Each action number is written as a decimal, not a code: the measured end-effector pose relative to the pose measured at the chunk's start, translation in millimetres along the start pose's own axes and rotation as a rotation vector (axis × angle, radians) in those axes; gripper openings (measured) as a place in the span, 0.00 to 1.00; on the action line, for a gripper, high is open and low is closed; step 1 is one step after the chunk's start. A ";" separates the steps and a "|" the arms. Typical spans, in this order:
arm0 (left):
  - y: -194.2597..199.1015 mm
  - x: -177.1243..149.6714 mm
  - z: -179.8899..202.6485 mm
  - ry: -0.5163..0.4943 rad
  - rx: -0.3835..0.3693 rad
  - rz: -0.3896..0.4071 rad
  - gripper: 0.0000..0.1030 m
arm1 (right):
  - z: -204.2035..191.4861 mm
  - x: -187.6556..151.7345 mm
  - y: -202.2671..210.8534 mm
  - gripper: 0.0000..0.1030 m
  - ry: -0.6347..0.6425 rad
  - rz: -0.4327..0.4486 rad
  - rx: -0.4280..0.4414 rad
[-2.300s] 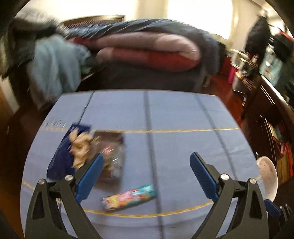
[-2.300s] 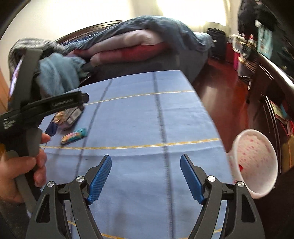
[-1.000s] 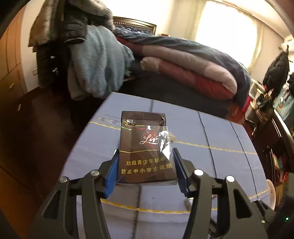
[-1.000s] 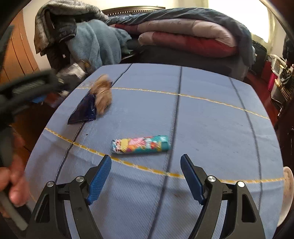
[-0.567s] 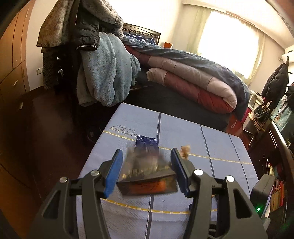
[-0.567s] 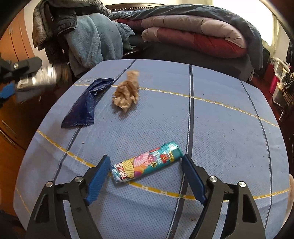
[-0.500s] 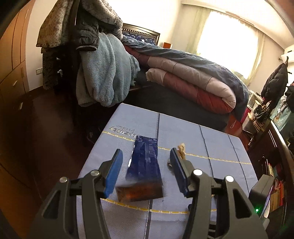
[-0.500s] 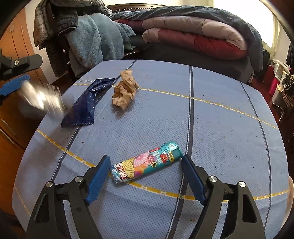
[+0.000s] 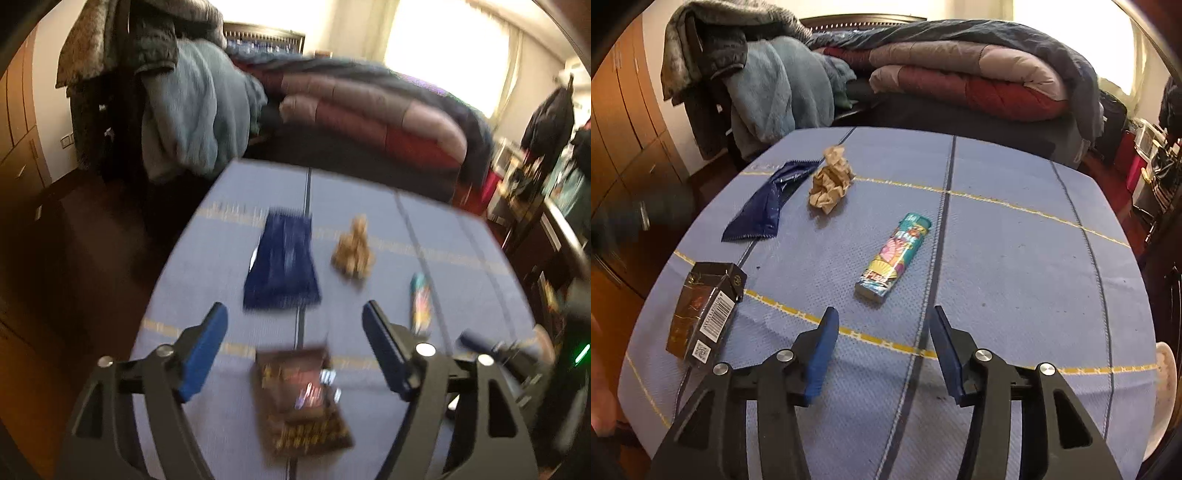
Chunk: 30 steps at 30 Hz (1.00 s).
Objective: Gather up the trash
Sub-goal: 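Grasp the brown cigarette pack with the left tool while the right tool grasps the lighter, then carry the cigarette pack and lighter over the bin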
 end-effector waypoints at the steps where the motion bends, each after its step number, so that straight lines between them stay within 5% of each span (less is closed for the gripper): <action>1: -3.5 -6.4 2.2 -0.007 0.011 -0.021 0.80 | 2.0 0.4 1.2 0.55 -0.008 0.003 -0.002; 6: -27.0 -33.6 15.3 -0.034 0.050 -0.122 0.79 | 11.7 5.5 -0.4 0.57 -0.048 0.007 -0.019; 7: -30.7 -36.3 15.5 -0.034 0.057 -0.134 0.76 | 13.0 7.2 -2.2 0.57 -0.055 0.004 -0.017; 8: -34.7 -39.7 15.2 -0.028 0.053 -0.144 0.62 | 13.1 8.9 -4.1 0.58 -0.062 0.001 -0.011; 10: -34.4 -42.5 15.0 -0.037 0.086 -0.133 0.51 | 12.4 13.7 -10.0 0.59 -0.073 -0.010 0.001; 17: -21.4 -42.2 -0.5 -0.006 0.071 -0.087 0.49 | -6.3 30.4 -40.4 0.60 -0.088 -0.037 -0.013; 21: -8.4 -33.8 -12.1 0.016 0.082 -0.049 0.50 | -16.8 32.7 -45.4 0.43 -0.050 -0.015 -0.079; 23: -3.6 -29.6 -14.3 0.023 0.081 -0.034 0.50 | -17.0 32.7 -45.1 0.23 -0.036 -0.007 -0.089; 30: 14.6 -11.6 0.7 -0.002 0.051 0.028 0.50 | 6.9 25.8 -19.7 0.22 -0.097 -0.006 0.000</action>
Point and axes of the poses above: each gripper's, at about its wrist camera, not at the fingertips, and y roughly against the way its jaws point, z to its right, x to its top, the point moved 2 cm from there along -y, roughly the way its jaws point, and after that the axes turned 12 degrees about -y, right-handed, at the moved point
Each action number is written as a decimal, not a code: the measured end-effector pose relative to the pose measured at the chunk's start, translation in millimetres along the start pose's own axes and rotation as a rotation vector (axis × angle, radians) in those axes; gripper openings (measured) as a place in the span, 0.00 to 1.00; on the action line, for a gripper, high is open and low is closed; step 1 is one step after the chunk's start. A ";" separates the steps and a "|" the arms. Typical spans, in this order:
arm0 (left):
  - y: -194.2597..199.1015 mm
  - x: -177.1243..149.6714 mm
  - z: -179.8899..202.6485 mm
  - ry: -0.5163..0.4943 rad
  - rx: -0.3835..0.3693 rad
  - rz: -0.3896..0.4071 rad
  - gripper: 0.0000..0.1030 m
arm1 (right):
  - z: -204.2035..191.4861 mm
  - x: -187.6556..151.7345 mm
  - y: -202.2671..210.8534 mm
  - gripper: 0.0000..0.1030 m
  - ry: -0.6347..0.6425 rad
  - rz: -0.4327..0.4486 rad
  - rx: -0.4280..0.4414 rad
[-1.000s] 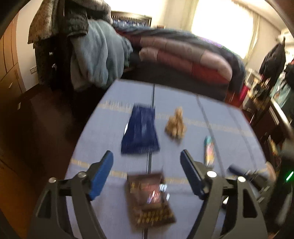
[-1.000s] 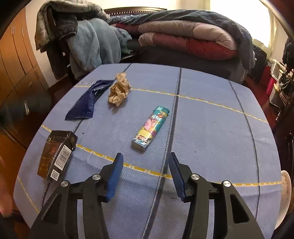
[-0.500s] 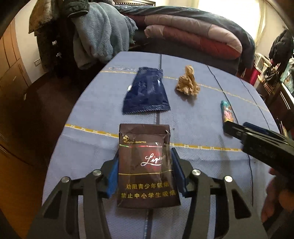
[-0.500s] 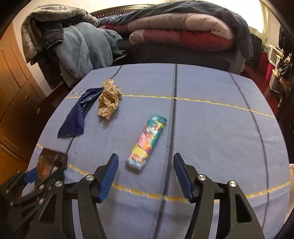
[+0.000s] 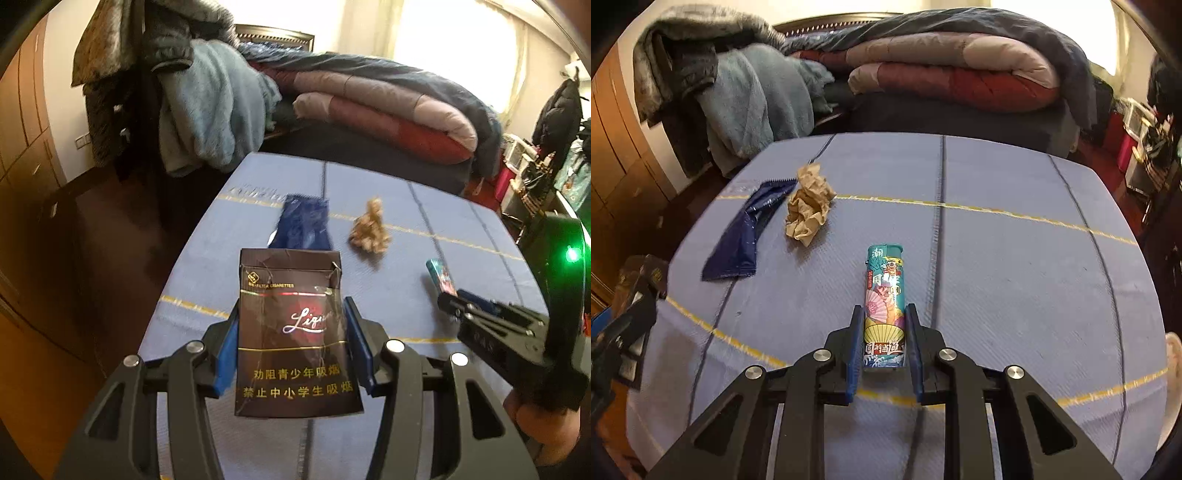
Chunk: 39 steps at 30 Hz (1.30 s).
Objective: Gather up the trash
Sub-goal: 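Carry the cigarette pack and lighter over the bin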
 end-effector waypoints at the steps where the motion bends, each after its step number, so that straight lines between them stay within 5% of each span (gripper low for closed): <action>1: 3.2 3.1 4.9 -0.007 -0.008 0.010 0.50 | 4.4 -0.7 5.6 0.21 -0.006 0.005 0.014; 15: 24.9 27.9 106.5 -0.180 -0.122 0.087 0.50 | 96.8 -17.3 91.9 0.21 -0.196 0.102 0.058; 39: 50.2 31.4 354.9 -0.554 -0.409 0.167 0.50 | 298.0 -65.1 177.7 0.22 -0.533 0.264 -0.134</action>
Point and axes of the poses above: each gripper's, at about its wrist camera, not at the fingertips, and y roughly against the way its jaws point, z to its right, x to its top, the point moved 2 cm from there along -y, roughly the way its jaws point, and after that the axes turned 12 degrees about -y, right-handed, at the moved point
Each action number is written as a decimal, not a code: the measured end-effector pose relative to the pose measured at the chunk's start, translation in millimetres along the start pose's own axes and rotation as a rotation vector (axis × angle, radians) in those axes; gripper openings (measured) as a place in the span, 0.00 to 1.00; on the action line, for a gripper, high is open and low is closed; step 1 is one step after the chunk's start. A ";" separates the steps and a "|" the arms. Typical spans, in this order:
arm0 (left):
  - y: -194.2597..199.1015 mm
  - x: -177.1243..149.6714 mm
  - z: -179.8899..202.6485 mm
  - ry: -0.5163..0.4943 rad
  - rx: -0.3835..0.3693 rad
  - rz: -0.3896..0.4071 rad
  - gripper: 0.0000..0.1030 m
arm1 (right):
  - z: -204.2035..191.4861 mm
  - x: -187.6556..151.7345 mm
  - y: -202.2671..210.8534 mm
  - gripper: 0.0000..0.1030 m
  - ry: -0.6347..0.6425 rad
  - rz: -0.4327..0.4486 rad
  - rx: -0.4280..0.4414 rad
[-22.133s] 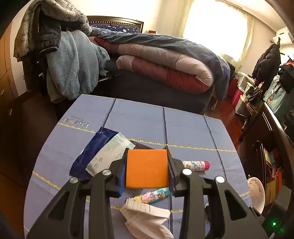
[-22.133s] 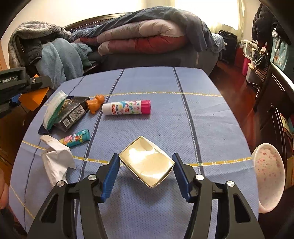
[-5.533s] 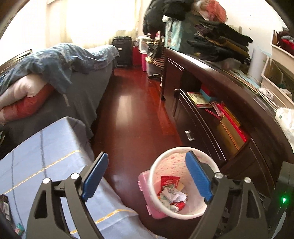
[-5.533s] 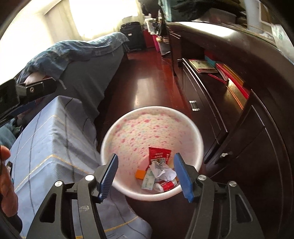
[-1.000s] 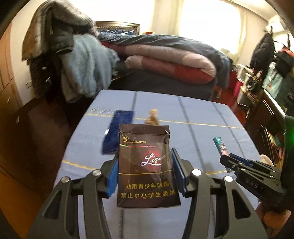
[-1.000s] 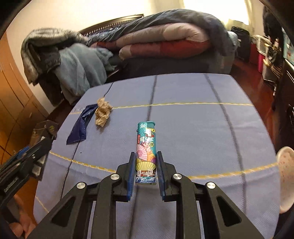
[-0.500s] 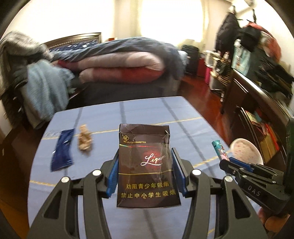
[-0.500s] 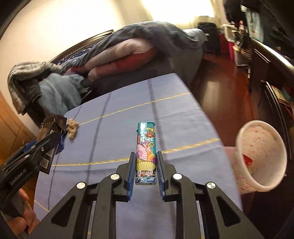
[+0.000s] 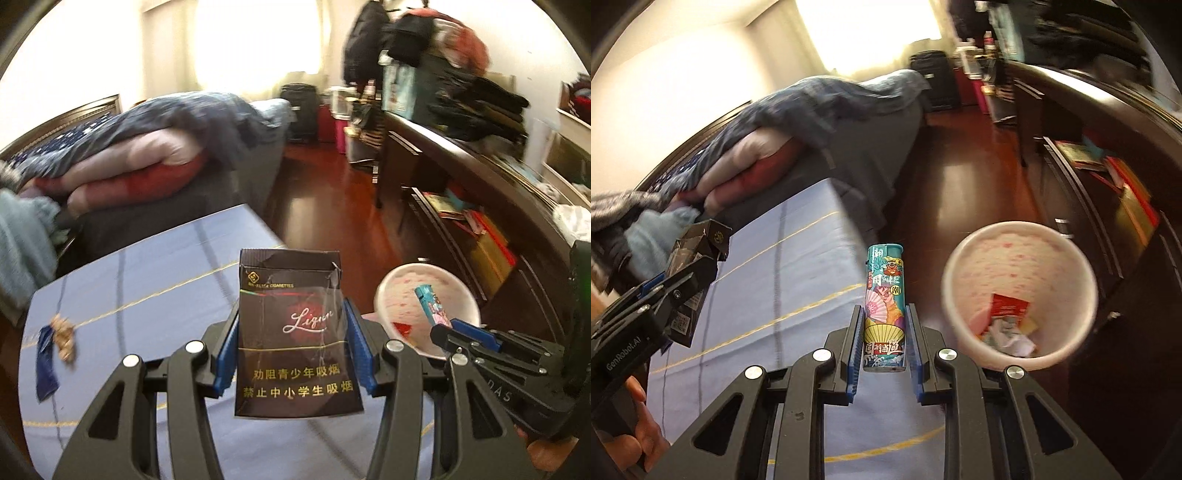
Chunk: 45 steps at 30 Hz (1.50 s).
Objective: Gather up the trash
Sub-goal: 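Carry the cigarette pack and lighter over the bin, then open both tools to drop the cigarette pack and lighter into the bin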
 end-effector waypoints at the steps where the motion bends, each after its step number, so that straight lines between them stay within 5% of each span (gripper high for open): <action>1: -3.7 5.2 9.5 -0.015 -0.013 0.006 0.50 | 6.7 2.3 1.2 0.21 -0.011 0.006 -0.010; 18: -103.2 69.4 127.8 -0.115 -0.239 0.003 0.51 | 130.6 43.5 -12.7 0.22 -0.193 0.080 -0.196; 24: -139.8 75.8 143.2 -0.108 -0.295 -0.032 0.63 | 147.5 55.6 -32.7 0.26 -0.205 0.095 -0.221; 30: -139.5 78.9 128.9 -0.074 -0.279 0.002 0.77 | 152.8 55.1 -41.9 0.35 -0.222 0.089 -0.245; 37: -119.7 69.2 91.0 -0.027 -0.227 0.003 0.78 | 128.2 45.1 -36.5 0.47 -0.193 0.070 -0.253; 45: -71.0 25.1 -2.4 0.062 0.012 -0.022 0.87 | 43.4 21.1 -25.7 0.64 -0.053 0.033 -0.130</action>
Point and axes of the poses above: each gripper's, at about its wrist camera, not at the fingertips, and y roughly against the way its jaws point, z to its right, x to its top, the point moved 2 cm from there along -y, roughly the way its jaws point, and after that the axes turned 12 degrees about -y, right-handed, at the moved point
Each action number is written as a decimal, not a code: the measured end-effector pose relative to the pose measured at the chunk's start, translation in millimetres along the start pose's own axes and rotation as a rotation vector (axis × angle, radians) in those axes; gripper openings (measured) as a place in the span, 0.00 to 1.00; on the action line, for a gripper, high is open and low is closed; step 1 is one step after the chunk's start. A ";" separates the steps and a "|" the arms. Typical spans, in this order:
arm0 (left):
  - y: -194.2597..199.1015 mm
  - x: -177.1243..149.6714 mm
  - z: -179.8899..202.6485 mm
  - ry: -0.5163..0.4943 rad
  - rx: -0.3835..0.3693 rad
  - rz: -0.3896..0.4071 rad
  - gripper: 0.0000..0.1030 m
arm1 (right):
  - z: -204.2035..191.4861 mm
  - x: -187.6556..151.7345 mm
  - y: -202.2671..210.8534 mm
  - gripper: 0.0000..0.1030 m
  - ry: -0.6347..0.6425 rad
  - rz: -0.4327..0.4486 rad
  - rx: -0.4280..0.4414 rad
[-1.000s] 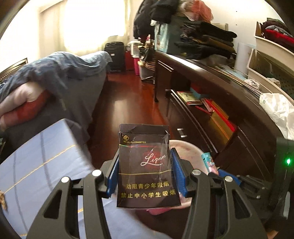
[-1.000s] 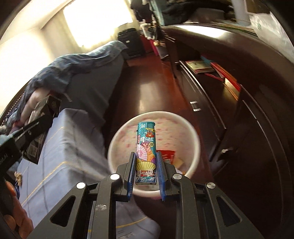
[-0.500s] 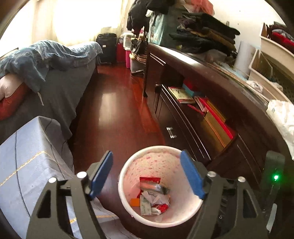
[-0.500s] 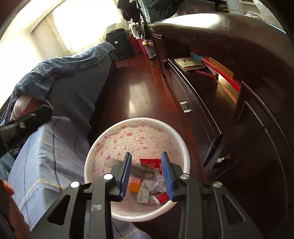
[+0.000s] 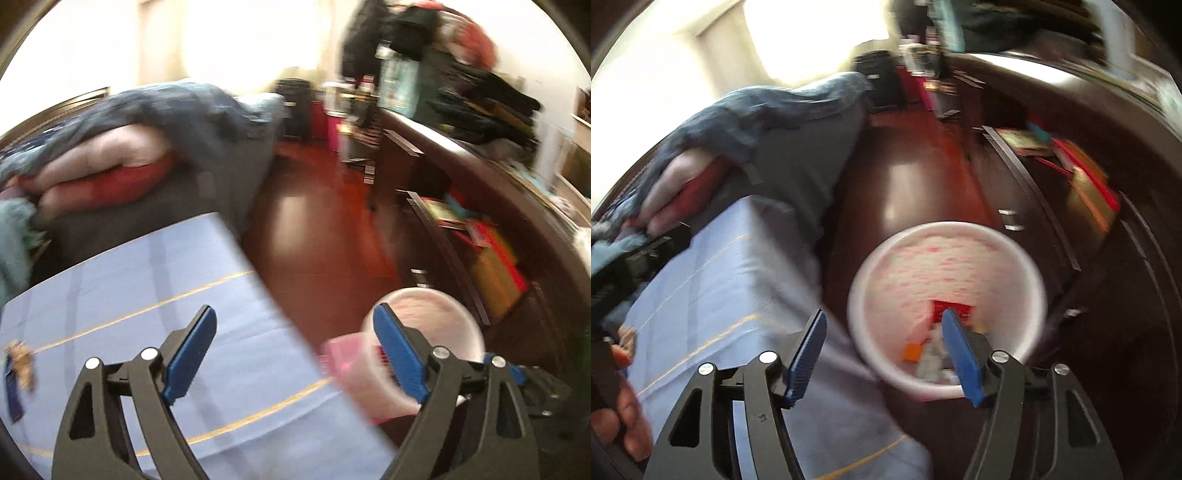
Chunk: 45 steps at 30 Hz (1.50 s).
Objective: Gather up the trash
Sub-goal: 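Open both tools to drop the cigarette pack and lighter into the bin, then grasp the crumpled brown paper with the left tool while the right tool grasps the blue wrapper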
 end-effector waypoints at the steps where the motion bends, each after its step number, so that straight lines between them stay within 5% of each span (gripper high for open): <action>1: 7.0 -8.6 -18.9 0.030 0.038 -0.009 0.87 | -13.5 -4.8 1.5 0.66 0.026 -0.010 0.022; 13: 50.2 -90.4 -205.0 0.286 0.413 -0.100 0.88 | -155.2 -69.5 11.7 0.69 0.310 -0.111 0.229; 19: 40.8 -110.6 -269.4 0.334 0.474 -0.126 0.88 | -203.0 -98.7 12.0 0.69 0.409 -0.152 0.273; 26: 6.9 -127.4 -314.2 0.368 0.425 -0.182 0.86 | -245.0 -119.9 9.6 0.69 0.475 -0.171 0.296; 28: 1.8 -133.2 -318.6 0.384 0.395 -0.191 0.78 | -256.9 -125.4 9.5 0.69 0.489 -0.172 0.302; 33: -7.7 -148.2 -333.1 0.447 0.297 -0.226 0.29 | -277.2 -134.4 8.5 0.69 0.505 -0.172 0.310; 35: -2.2 -151.7 -339.0 0.463 0.278 -0.209 0.21 | -283.4 -137.3 7.0 0.69 0.507 -0.175 0.310; 41: 48.7 -148.7 -352.6 0.480 0.267 -0.095 0.19 | -310.5 -155.5 -2.4 0.69 0.536 -0.220 0.312; 45: 93.7 -150.8 -368.8 0.472 0.329 -0.037 0.19 | -339.4 -170.7 -8.9 0.69 0.562 -0.258 0.348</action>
Point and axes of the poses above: each gripper's, at about its wrist camera, not at the fingertips, and y roughly against the way its jaws point, z to its right, x to its top, the point moved 2 cm from there along -y, roughly the way its jaws point, and after that the axes turned 12 degrees about -y, right-handed, at the moved point
